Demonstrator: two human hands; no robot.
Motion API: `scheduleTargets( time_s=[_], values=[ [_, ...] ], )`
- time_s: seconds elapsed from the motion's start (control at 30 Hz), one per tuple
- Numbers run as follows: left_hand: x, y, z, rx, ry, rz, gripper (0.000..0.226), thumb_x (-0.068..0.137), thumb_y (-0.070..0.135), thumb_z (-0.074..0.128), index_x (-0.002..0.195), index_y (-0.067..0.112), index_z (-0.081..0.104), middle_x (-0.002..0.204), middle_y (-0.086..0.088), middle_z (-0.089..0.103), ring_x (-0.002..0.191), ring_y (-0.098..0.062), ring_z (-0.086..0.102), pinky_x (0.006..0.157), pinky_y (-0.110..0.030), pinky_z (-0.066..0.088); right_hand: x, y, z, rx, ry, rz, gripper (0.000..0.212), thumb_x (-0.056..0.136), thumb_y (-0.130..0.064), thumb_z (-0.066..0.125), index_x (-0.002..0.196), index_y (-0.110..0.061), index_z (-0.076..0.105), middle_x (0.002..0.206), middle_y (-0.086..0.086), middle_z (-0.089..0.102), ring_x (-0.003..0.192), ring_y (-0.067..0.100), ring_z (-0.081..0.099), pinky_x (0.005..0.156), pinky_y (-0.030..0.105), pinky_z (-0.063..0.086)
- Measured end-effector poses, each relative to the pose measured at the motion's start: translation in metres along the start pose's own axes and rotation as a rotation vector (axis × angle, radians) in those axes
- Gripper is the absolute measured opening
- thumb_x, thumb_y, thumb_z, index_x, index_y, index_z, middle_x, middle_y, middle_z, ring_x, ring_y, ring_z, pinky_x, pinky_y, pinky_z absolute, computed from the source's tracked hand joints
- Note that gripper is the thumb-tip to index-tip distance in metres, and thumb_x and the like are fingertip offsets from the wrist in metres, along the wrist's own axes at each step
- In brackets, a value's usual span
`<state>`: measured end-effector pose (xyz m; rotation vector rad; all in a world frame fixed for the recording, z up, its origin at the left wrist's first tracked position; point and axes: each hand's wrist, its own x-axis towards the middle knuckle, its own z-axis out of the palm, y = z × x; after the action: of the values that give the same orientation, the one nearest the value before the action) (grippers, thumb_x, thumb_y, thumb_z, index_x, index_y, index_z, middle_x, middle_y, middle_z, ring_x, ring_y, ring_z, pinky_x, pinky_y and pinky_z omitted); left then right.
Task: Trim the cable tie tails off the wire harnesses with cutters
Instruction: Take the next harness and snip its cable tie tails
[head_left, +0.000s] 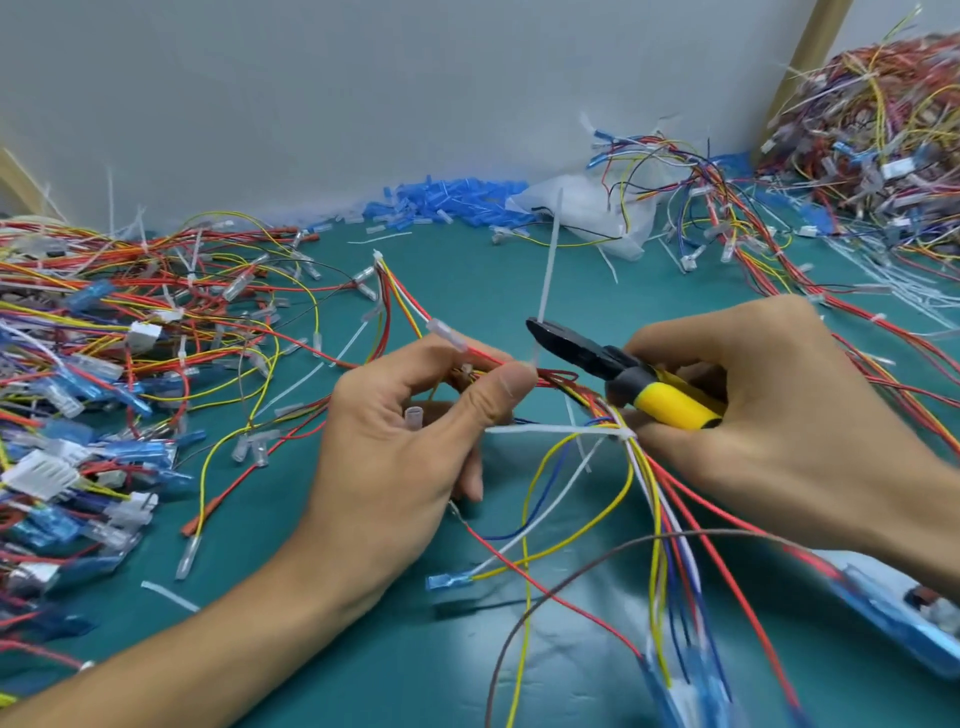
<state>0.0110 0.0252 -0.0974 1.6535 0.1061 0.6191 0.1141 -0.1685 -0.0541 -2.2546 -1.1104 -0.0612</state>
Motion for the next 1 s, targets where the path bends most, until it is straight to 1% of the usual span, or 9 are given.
scheduleTargets(
  time_s=[0.1, 0.2, 0.3, 0.37, 0.43, 0.57, 0.7, 0.87, 1.0],
  values=[
    [-0.001, 0.003, -0.001, -0.003, -0.006, 0.015, 0.015, 0.085, 0.032, 0.076, 0.082, 0.017, 0.076, 0.079, -0.012, 0.061, 0.033, -0.023, 0.050, 0.037, -0.019, 0.028, 0.002, 0.001, 0.001, -0.004, 0.001, 0.023, 0.023, 0.073, -0.038, 0.064, 0.071, -0.015, 0.069, 0.057, 0.012, 0.045, 0.058, 0.029, 0.034, 0.046, 0.039, 0.033],
    [-0.002, 0.004, -0.002, -0.025, -0.034, 0.021, 0.011, 0.088, 0.028, 0.073, 0.082, 0.019, 0.075, 0.079, -0.014, 0.062, 0.033, -0.028, 0.050, 0.038, -0.026, 0.029, 0.002, 0.002, 0.002, 0.038, -0.015, 0.043, 0.024, 0.071, -0.038, 0.063, 0.071, -0.015, 0.068, 0.057, 0.013, 0.045, 0.054, 0.021, 0.030, 0.046, 0.037, 0.034],
    [-0.003, 0.005, -0.002, -0.004, -0.008, 0.035, 0.012, 0.087, 0.020, 0.073, 0.082, 0.009, 0.073, 0.078, -0.007, 0.064, 0.032, -0.029, 0.048, 0.034, -0.031, 0.028, 0.001, 0.002, 0.002, 0.059, -0.042, 0.042, 0.039, 0.069, -0.049, 0.059, 0.075, -0.012, 0.070, 0.059, 0.016, 0.051, 0.058, 0.034, 0.042, 0.048, 0.043, 0.042],
    [-0.006, 0.006, 0.000, 0.002, 0.023, 0.059, 0.013, 0.084, 0.015, 0.075, 0.082, 0.004, 0.069, 0.080, 0.000, 0.067, 0.031, -0.028, 0.047, 0.035, -0.021, 0.029, 0.002, 0.004, 0.000, 0.090, -0.057, 0.040, 0.034, 0.074, -0.048, 0.065, 0.078, -0.015, 0.072, 0.060, 0.014, 0.056, 0.058, 0.036, 0.048, 0.052, 0.048, 0.048],
    [-0.008, 0.009, 0.002, 0.011, 0.044, 0.096, 0.010, 0.082, 0.014, 0.077, 0.079, 0.010, 0.068, 0.083, 0.002, 0.070, 0.032, -0.028, 0.047, 0.037, -0.016, 0.032, 0.003, 0.009, -0.004, 0.073, -0.088, 0.013, 0.027, 0.077, -0.044, 0.070, 0.080, -0.017, 0.072, 0.061, 0.013, 0.058, 0.059, 0.035, 0.050, 0.054, 0.051, 0.051],
    [-0.008, 0.012, 0.004, 0.037, 0.071, 0.124, 0.012, 0.081, 0.016, 0.075, 0.079, 0.006, 0.069, 0.082, -0.002, 0.068, 0.034, -0.028, 0.046, 0.037, -0.015, 0.033, 0.004, 0.015, -0.010, 0.018, -0.112, -0.056, 0.023, 0.080, -0.045, 0.070, 0.084, -0.023, 0.073, 0.063, 0.010, 0.062, 0.061, 0.036, 0.054, 0.060, 0.056, 0.056],
    [-0.008, 0.013, 0.004, 0.044, 0.099, 0.129, 0.021, 0.080, 0.017, 0.072, 0.082, -0.003, 0.068, 0.079, 0.002, 0.066, 0.035, -0.025, 0.046, 0.037, -0.013, 0.033, 0.005, 0.017, -0.009, -0.072, -0.130, -0.144, 0.021, 0.083, -0.042, 0.069, 0.079, -0.022, 0.068, 0.062, 0.009, 0.054, 0.059, 0.028, 0.043, 0.050, 0.044, 0.045],
    [-0.011, 0.017, 0.005, 0.070, 0.114, 0.117, 0.016, 0.079, 0.026, 0.070, 0.081, 0.010, 0.068, 0.067, 0.014, 0.061, 0.033, -0.009, 0.044, 0.033, -0.010, 0.030, 0.005, 0.018, -0.006, -0.113, -0.163, -0.174, 0.023, 0.085, -0.040, 0.067, 0.078, -0.018, 0.066, 0.064, 0.011, 0.053, 0.060, 0.026, 0.040, 0.052, 0.046, 0.040],
    [-0.011, 0.017, 0.005, 0.069, 0.112, 0.141, 0.013, 0.081, 0.024, 0.070, 0.081, 0.011, 0.068, 0.076, 0.015, 0.062, 0.034, -0.014, 0.045, 0.035, -0.012, 0.032, 0.005, 0.018, -0.007, -0.105, -0.166, -0.184, 0.023, 0.086, -0.038, 0.067, 0.075, -0.018, 0.064, 0.061, 0.011, 0.047, 0.057, 0.025, 0.035, 0.050, 0.041, 0.034]
  ],
)
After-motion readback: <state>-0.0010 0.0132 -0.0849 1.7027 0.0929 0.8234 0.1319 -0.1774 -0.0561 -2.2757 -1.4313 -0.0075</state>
